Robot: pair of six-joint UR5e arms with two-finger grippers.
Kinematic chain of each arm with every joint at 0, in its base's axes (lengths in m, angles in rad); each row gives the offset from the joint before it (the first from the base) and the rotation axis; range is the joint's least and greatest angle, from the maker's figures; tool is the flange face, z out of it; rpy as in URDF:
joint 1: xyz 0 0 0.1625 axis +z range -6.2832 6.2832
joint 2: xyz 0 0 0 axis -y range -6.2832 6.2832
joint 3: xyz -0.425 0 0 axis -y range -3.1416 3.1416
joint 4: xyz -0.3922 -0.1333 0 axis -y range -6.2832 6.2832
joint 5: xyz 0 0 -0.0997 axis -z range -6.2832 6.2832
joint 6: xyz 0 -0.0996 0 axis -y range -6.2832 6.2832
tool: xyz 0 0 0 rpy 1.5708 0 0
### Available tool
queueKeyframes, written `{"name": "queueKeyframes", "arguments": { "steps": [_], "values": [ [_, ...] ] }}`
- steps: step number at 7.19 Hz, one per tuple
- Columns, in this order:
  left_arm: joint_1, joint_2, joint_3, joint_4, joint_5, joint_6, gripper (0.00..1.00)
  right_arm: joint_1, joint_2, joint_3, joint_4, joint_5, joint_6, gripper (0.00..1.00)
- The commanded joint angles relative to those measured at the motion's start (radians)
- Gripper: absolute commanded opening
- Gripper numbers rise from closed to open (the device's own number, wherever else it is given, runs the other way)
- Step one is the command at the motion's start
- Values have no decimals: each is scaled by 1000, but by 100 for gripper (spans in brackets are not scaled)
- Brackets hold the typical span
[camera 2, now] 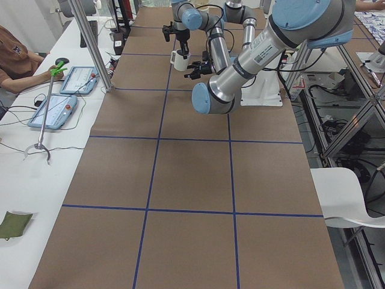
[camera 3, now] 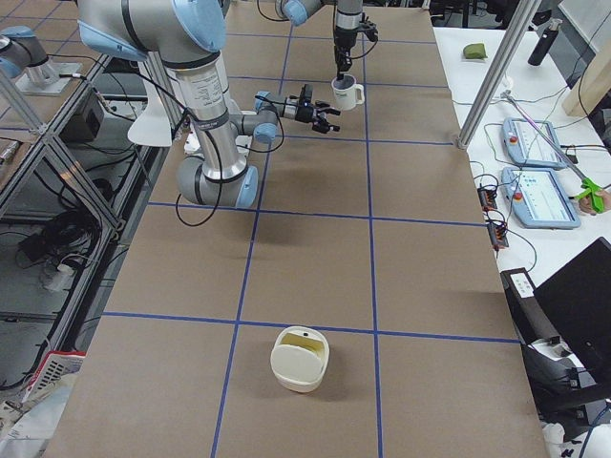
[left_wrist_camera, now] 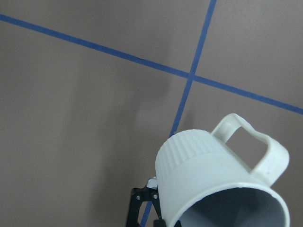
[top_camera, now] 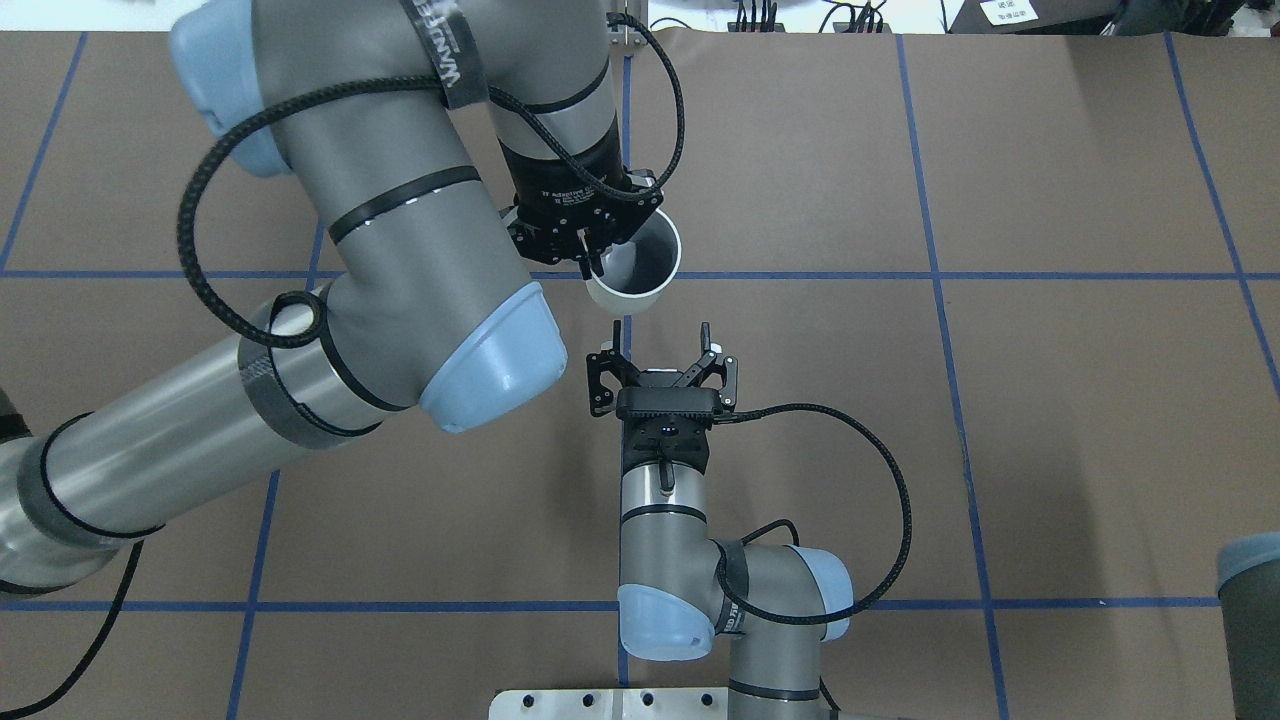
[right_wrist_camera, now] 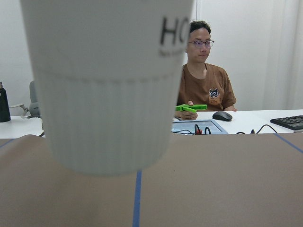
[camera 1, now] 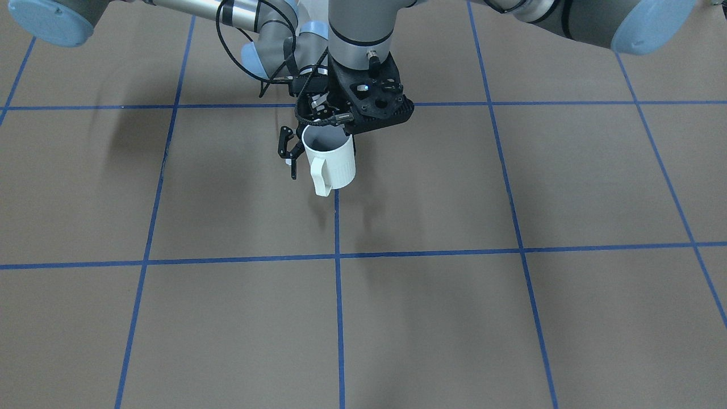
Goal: Left arm hands cup to right arm to dump lemon
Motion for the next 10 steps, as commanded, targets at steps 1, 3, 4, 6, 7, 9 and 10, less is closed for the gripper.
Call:
{"name": "queueKeyframes", "arguments": {
  "steps": [1, 3, 4, 6, 7, 9, 10],
  "values": [
    [-83, 83, -109, 14, -50, 21, 0, 11, -18, 3, 48, 74, -3, 100],
    [-134, 290, -246, 15, -53, 227, 0, 121, -58, 6, 155, 258, -78, 100],
    [-164, 370, -274, 13, -53, 336, 0, 193, -84, 13, 184, 359, -147, 100],
    [-224, 589, -338, -31, -55, 580, 0, 352, -141, 93, 199, 679, -226, 100],
    [-271, 702, -339, -107, -88, 689, 0, 432, -184, 133, 189, 854, -286, 100],
    [-379, 869, -272, -186, -180, 908, 0, 620, -262, 148, 177, 1225, -398, 100],
    [-461, 874, -188, -183, -269, 1020, 0, 715, -293, 173, 94, 1371, -511, 100]
  ]
}}
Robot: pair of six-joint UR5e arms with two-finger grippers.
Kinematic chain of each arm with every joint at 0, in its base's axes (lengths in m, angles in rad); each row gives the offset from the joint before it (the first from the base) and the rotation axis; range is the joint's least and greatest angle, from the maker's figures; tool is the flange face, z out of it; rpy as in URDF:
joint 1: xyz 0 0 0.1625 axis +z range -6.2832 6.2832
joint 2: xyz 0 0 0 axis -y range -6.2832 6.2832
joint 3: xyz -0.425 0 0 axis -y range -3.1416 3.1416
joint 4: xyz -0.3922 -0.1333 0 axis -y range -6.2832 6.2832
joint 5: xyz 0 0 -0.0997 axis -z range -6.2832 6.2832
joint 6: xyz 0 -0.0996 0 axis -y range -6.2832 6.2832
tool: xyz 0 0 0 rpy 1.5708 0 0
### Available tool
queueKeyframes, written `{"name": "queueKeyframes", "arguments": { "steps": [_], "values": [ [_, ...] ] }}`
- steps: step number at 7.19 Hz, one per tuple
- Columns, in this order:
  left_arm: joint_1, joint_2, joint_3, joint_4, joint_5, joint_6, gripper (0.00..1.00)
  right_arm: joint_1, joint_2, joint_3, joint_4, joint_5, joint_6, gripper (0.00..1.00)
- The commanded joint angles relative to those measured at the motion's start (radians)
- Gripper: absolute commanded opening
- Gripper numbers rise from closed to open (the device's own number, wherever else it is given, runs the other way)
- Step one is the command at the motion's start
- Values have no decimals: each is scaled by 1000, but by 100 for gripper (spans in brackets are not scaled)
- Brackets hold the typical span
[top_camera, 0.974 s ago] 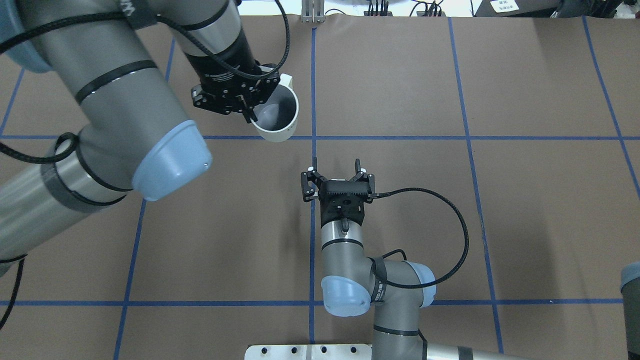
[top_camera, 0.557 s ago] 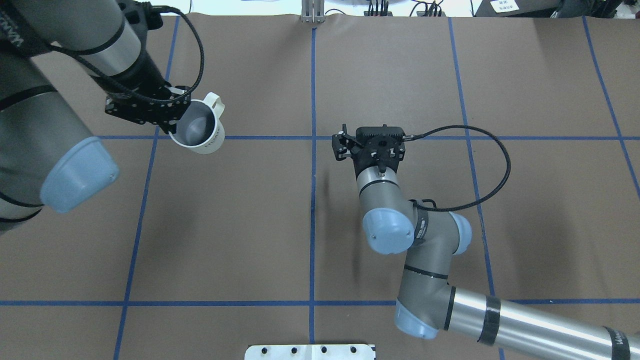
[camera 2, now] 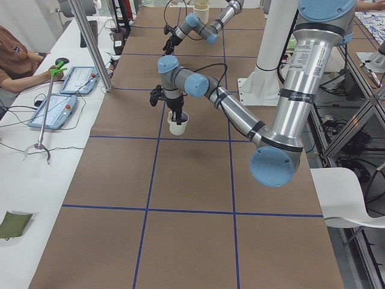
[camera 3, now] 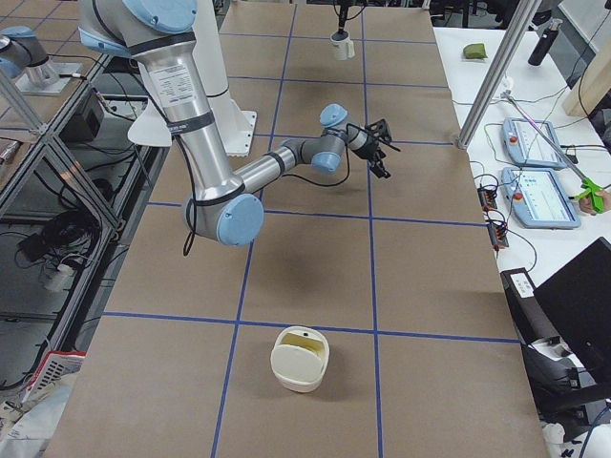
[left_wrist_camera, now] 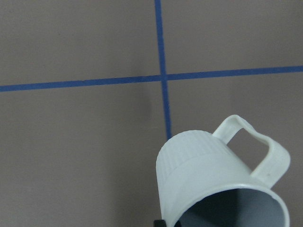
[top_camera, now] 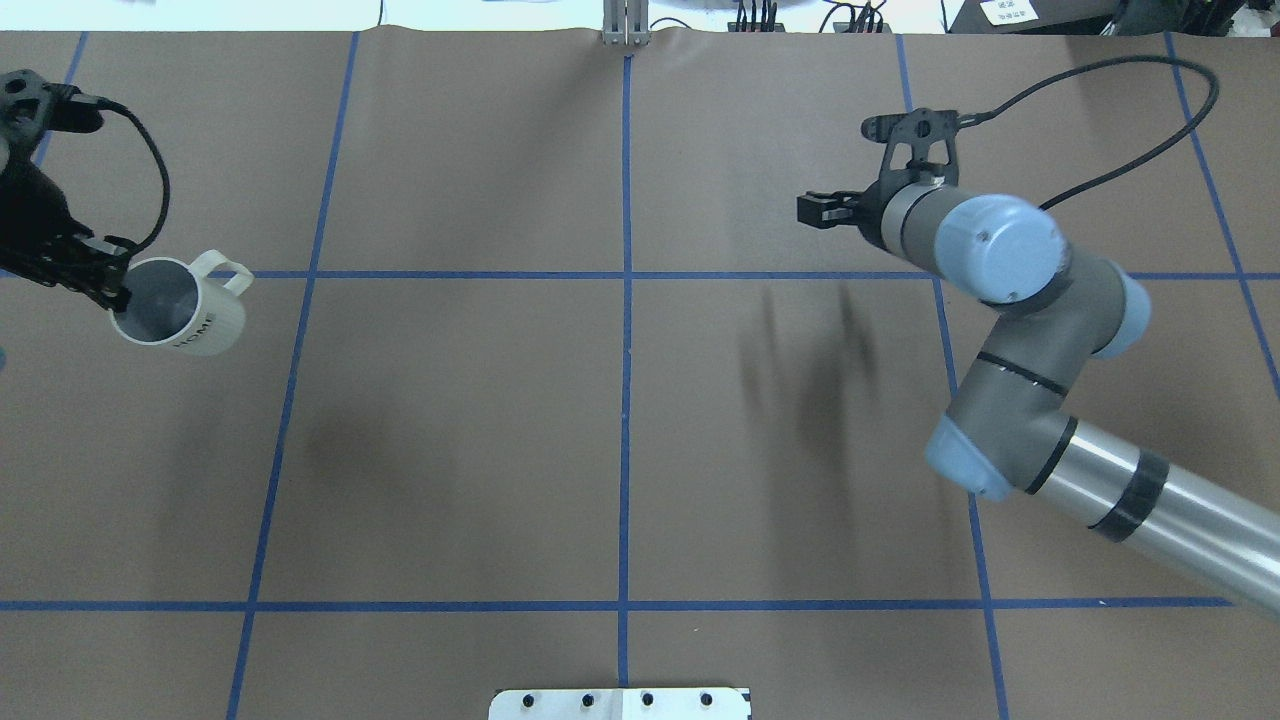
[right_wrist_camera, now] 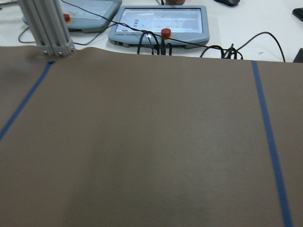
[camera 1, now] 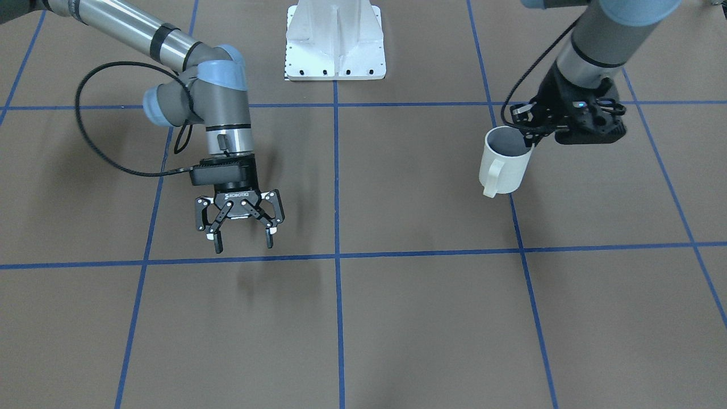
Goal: Left arm hands cup to right arm to dump lemon
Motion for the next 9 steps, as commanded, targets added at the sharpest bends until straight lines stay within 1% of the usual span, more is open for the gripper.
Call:
{"name": "queueKeyframes", "arguments": {
  "steps": [1, 2, 3, 4, 7, 8, 9],
  "values": [
    [-111, 59, 152, -13, -106, 252, 0, 183, -94, 94, -178, 295, -225, 100],
    [-105, 67, 194, -12, -90, 270, 0, 249, -136, 163, -286, 396, -308, 100],
    [-105, 67, 249, -24, -56, 293, 0, 326, -158, 197, -384, 519, -403, 100],
    [-103, 66, 275, -27, -50, 314, 0, 371, -175, 204, -408, 585, -455, 100],
    [-99, 56, 288, -29, -69, 302, 0, 370, -178, 196, -414, 590, -456, 100],
    [-97, 58, 291, -29, -103, 301, 0, 368, -178, 193, -414, 590, -454, 100],
    [-96, 59, 288, -30, -105, 302, 0, 368, -173, 193, -414, 590, -447, 100]
  ]
}}
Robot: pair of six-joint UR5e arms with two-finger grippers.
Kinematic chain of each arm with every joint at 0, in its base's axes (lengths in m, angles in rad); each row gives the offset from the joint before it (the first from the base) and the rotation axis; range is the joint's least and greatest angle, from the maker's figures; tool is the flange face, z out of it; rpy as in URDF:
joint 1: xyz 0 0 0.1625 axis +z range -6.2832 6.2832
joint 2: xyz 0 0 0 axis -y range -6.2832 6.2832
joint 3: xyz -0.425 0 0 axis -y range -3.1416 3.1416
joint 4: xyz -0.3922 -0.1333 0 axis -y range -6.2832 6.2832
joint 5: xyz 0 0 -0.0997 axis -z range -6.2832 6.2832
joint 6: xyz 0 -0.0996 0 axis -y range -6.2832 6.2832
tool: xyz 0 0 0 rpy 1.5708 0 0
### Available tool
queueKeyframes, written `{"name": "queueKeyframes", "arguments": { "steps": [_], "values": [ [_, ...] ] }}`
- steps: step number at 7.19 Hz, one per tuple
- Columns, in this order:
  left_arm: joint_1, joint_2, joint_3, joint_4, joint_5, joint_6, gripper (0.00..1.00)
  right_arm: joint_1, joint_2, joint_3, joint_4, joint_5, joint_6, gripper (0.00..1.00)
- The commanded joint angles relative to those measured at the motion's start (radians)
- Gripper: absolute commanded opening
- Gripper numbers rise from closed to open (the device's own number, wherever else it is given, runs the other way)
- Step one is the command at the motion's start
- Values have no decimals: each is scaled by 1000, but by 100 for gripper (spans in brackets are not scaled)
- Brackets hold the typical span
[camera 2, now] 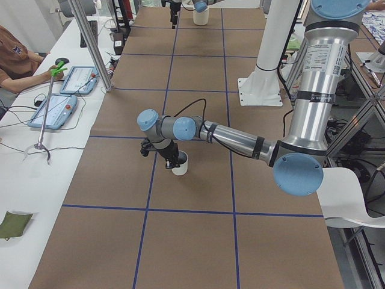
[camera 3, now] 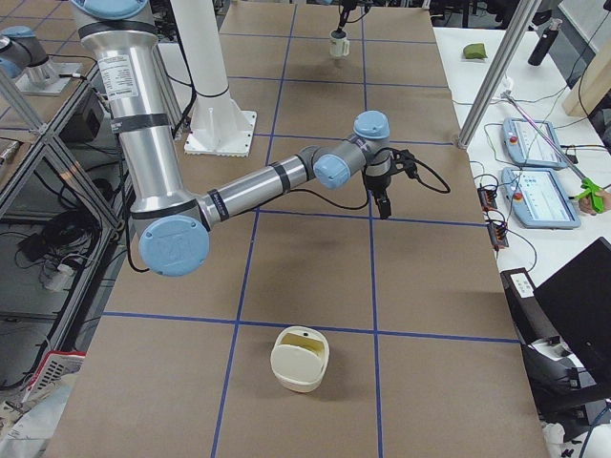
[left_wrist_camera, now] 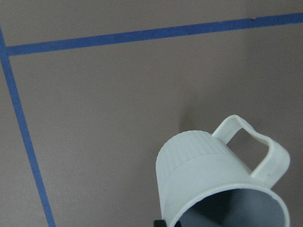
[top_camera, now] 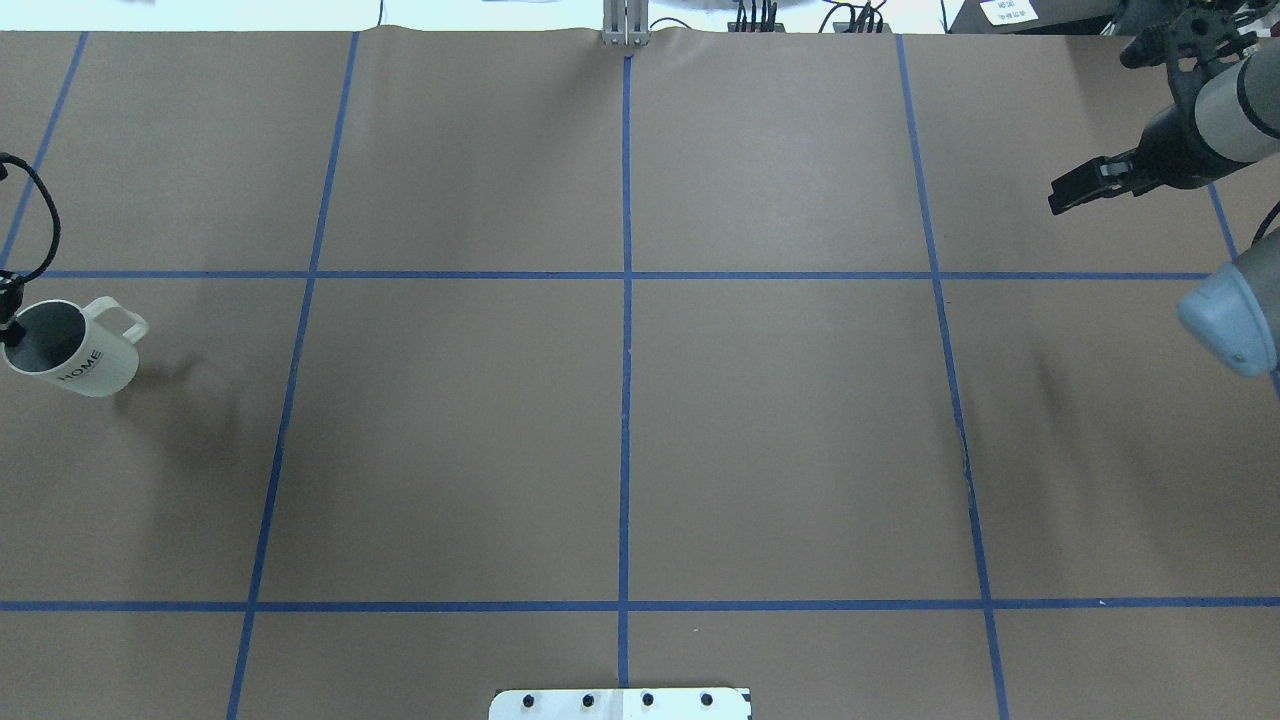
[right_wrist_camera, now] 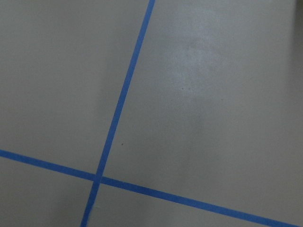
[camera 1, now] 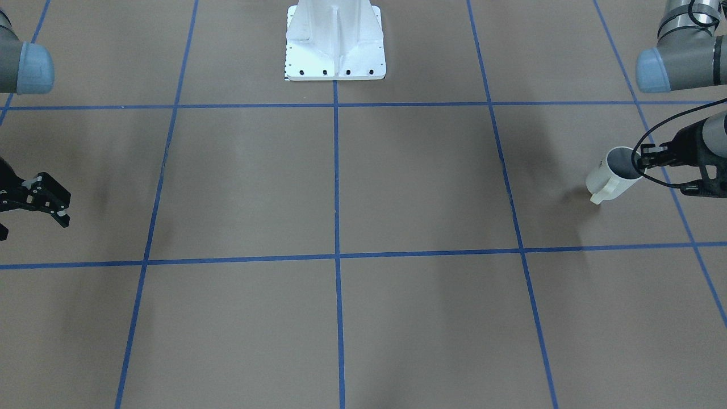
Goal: Left arm hands cup to right arm to dump lemon
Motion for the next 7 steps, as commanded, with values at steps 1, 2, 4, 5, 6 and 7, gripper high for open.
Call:
{"name": "queueKeyframes", "arguments": {
  "steps": [1, 2, 4, 5, 6, 7],
  "values": [
    [12, 3, 0, -3, -12, 2, 0, -6, 11, -4, 0, -1, 12, 100],
    [35, 4, 3, -3, -11, 4, 0, -6, 11, -4, -2, 0, 12, 100],
    [45, 1, 14, -4, -12, 5, 25, -11, 11, -4, 0, 13, 15, 100],
    [46, 1, 16, -4, -12, 5, 61, -12, 11, -6, -2, 13, 15, 100],
    [45, -15, -10, 3, -14, -1, 91, -9, 12, 0, -2, 17, 14, 100],
    [32, -12, -59, 7, -8, 0, 100, 18, 6, 2, -22, 58, 8, 100]
  ]
}}
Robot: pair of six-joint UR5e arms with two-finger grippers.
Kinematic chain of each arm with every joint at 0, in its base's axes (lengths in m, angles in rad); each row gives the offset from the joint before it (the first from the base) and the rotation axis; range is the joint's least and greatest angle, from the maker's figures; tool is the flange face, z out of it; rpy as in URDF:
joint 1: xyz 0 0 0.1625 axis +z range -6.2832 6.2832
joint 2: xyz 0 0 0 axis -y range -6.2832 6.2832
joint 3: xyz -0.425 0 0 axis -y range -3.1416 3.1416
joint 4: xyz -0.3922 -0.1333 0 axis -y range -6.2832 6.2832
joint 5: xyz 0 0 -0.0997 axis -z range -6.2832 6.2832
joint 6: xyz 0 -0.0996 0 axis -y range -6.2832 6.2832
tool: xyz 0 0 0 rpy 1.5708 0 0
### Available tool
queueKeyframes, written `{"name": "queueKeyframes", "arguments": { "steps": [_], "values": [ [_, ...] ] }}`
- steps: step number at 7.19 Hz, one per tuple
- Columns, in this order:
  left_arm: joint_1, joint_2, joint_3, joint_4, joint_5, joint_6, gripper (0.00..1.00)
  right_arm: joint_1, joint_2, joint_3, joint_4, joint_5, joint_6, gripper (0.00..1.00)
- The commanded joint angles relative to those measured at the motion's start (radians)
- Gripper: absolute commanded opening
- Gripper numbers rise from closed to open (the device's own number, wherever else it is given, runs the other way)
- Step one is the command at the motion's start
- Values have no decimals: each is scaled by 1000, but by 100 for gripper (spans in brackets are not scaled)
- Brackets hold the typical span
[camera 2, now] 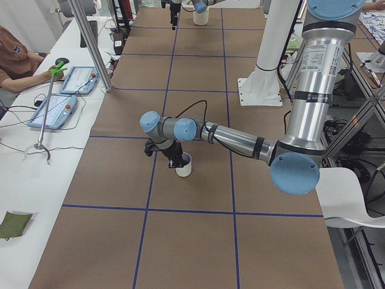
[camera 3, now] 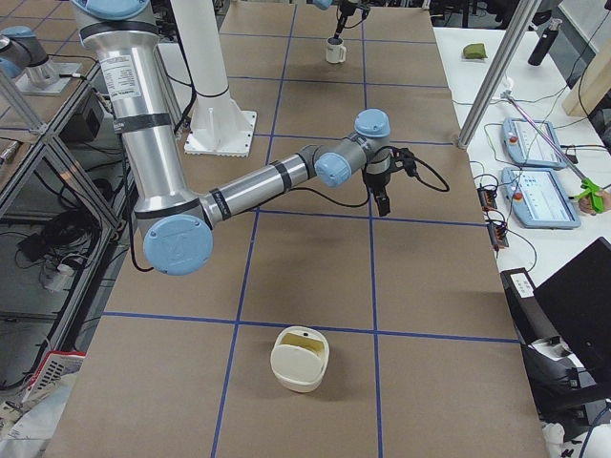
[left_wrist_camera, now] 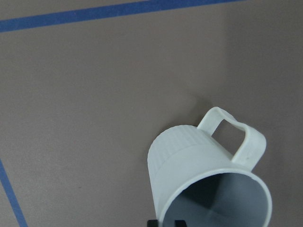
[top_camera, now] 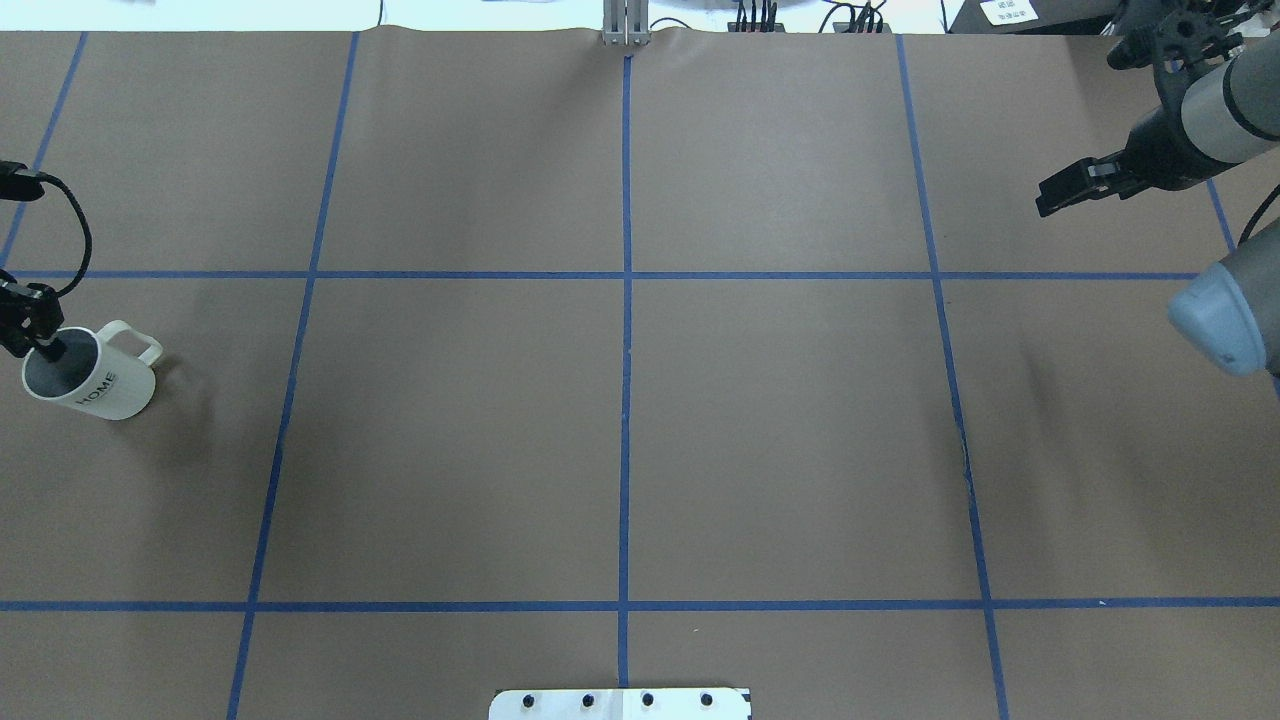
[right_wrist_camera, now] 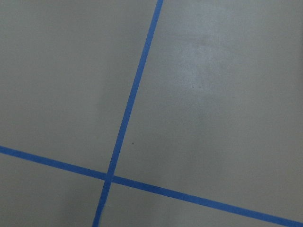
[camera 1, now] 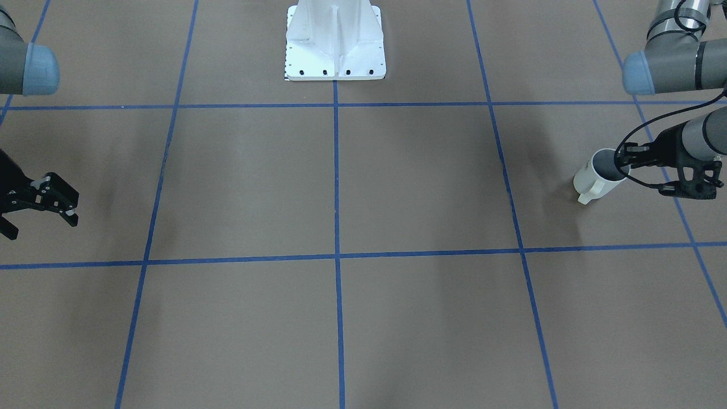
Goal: Left arm hands cup to right arm to dump lemon
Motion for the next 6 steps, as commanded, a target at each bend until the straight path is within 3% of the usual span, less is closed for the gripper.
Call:
{"name": "queueKeyframes", "arguments": {
  "steps": [1, 2, 4, 6],
  "values": [
    [-79, -4, -75, 3, 13, 8, 100, 67, -1, 9, -62, 70, -17, 100],
    [-203, 0, -97, 3, 13, 22, 100, 109, -13, 1, -67, 114, -45, 100],
    [-363, 5, -18, 8, 24, 230, 100, 208, -81, -2, -89, 162, -173, 100],
    [-414, 2, 59, 3, 27, 344, 100, 308, -84, 8, -283, 185, -410, 100]
  ]
}}
